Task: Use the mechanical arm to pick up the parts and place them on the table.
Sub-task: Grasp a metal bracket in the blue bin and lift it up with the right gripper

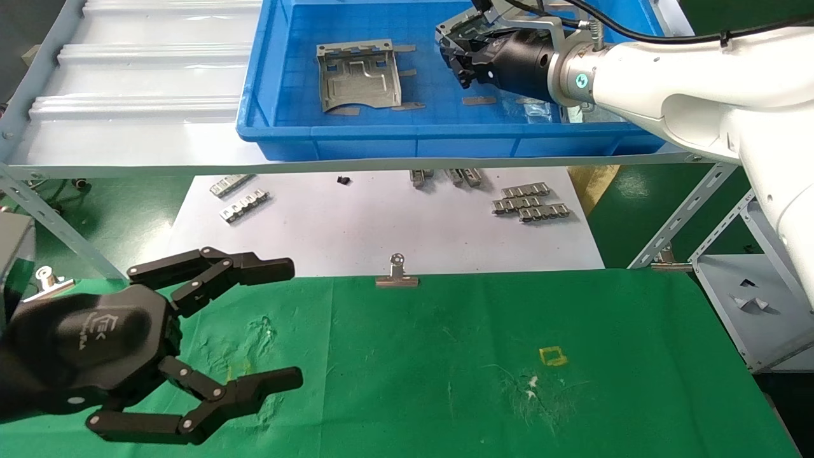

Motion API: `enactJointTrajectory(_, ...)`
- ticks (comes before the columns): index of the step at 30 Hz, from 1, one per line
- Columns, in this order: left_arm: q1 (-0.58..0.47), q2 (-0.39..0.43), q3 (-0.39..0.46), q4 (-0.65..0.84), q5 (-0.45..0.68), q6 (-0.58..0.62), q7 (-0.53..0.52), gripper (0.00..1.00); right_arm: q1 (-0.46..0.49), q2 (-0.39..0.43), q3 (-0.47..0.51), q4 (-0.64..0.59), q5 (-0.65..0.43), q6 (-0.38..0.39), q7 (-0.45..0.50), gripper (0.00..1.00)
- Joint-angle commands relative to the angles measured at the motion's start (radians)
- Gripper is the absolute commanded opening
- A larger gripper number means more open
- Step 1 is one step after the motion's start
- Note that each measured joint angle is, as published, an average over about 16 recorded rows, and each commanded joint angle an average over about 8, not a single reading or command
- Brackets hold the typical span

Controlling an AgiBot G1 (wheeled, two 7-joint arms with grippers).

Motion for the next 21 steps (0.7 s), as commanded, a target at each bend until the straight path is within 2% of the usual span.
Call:
enactJointTrajectory(1, 0.0, 0.0, 0.0, 0.0, 0.0, 0.0, 0.0, 1.0, -0.005, 0.0, -0.014, 0.01, 0.006, 0.002, 0.009, 0.0)
enactJointTrajectory(13, 0.0, 0.0, 0.0, 0.0, 0.0, 0.0, 0.0, 1.0, 0.014, 0.007, -0.074, 0.027, 0.053, 0.007, 0.011, 0.0)
enactJointTrajectory(17, 0.0, 0.0, 0.0, 0.0, 0.0, 0.0, 0.0, 1.0, 0.047, 0.015, -0.07, 0.024, 0.086, -0.027, -0.012, 0.0)
enactJointTrajectory(21, 0.0, 0.0, 0.0, 0.0, 0.0, 0.0, 0.0, 1.0, 0.089, 0.032, -0.057, 0.014, 0.119, -0.091, -0.054, 0.0)
